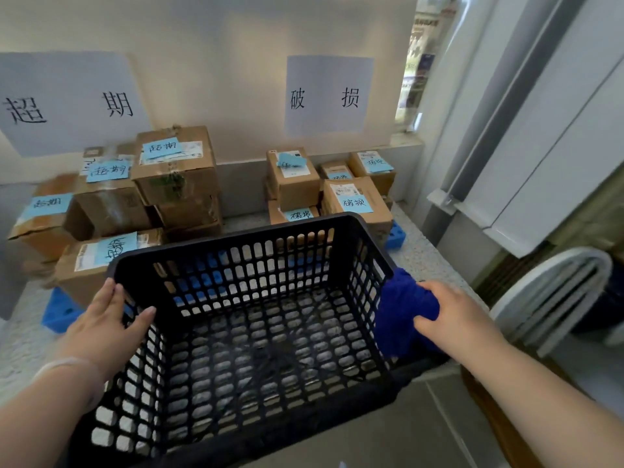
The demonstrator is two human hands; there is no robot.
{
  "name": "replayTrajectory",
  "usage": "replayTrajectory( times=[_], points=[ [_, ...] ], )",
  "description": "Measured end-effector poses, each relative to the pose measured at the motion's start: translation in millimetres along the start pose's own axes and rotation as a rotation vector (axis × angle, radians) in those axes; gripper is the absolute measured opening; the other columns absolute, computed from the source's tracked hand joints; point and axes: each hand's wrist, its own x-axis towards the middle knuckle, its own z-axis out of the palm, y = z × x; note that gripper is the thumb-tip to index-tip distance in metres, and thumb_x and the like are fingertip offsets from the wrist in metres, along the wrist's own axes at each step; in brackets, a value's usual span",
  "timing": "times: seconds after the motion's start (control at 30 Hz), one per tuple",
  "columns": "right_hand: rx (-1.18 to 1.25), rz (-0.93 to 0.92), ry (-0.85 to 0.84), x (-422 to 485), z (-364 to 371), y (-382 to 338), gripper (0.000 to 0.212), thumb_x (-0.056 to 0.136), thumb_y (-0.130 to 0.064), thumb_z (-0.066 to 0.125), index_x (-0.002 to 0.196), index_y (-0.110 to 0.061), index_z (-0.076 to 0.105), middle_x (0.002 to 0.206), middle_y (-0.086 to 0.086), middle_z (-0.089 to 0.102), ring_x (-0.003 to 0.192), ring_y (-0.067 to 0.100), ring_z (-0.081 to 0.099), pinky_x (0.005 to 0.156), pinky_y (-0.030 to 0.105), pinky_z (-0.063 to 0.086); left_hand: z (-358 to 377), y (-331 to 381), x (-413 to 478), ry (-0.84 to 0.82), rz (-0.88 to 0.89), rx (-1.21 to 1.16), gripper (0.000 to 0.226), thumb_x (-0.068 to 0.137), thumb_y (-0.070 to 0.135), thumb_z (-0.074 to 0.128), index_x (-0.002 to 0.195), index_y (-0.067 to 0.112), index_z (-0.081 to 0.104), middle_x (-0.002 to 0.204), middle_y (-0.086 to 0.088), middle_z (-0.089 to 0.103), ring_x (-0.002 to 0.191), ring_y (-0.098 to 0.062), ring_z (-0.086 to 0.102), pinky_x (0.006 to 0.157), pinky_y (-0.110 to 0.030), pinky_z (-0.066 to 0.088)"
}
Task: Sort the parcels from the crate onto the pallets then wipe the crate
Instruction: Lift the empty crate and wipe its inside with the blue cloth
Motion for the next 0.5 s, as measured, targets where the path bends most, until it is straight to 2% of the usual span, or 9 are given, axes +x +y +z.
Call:
replayTrajectory(
  times=[0.13,0.23,0.33,0.43,0.5],
  points=[
    [0.084,0.059,0.049,-34,2,15,0.056,0.08,-0.034,0.068,0.133,-0.032,0.051,0.123,0.005,0.056,0.104,0.023,0.058,0.086,0.037,0.051,-2,4,-2,-0.017,0.019,0.03,0.083,0.097,0.06,0.037,0.158,0.012,0.009,0.166,0.005,-0.007,0.152,-0.02,0.01,0.121,-0.038,0.016],
    [0.163,0.027,0.152,-51,4,27,0.043,0.079,-0.025,0.068,0.122,-0.023,0.062,0.117,0.008,0.06,0.104,0.025,0.057,0.089,0.035,0.047,-4,8,-4,-0.033,0.027,0.013,0.083,0.097,0.062,0.035,0.159,0.014,0.008,0.166,0.006,-0.008,0.152,-0.021,0.012,0.12,-0.039,0.018],
    [0.205,-0.087,0.255,-73,15,28,0.04,0.078,-0.009,0.073,0.118,-0.013,0.067,0.114,0.008,0.058,0.11,0.024,0.053,0.094,0.026,0.037,-5,6,-6,-0.043,0.037,-0.012,0.082,0.097,0.061,0.036,0.159,0.014,0.009,0.166,0.005,-0.007,0.151,-0.023,0.013,0.12,-0.041,0.018],
    [0.208,-0.245,0.364,-90,26,24,0.043,0.075,0.0,0.08,0.115,-0.008,0.069,0.111,0.007,0.057,0.107,0.018,0.051,0.095,0.013,0.028,-10,6,-7,-0.063,0.072,-0.135,0.08,0.097,0.056,0.044,0.159,0.016,0.011,0.166,0.006,-0.004,0.152,-0.018,0.007,0.121,-0.04,0.014],
    [0.182,-0.328,0.364,-98,30,20,0.046,0.075,-0.003,0.081,0.119,-0.012,0.069,0.115,0.006,0.058,0.109,0.017,0.051,0.099,0.019,0.031,-15,6,-11,-0.075,0.114,-0.31,0.075,0.098,0.046,0.052,0.158,0.019,0.015,0.166,0.006,0.0,0.152,-0.016,0.003,0.122,-0.039,0.01]
  ],
)
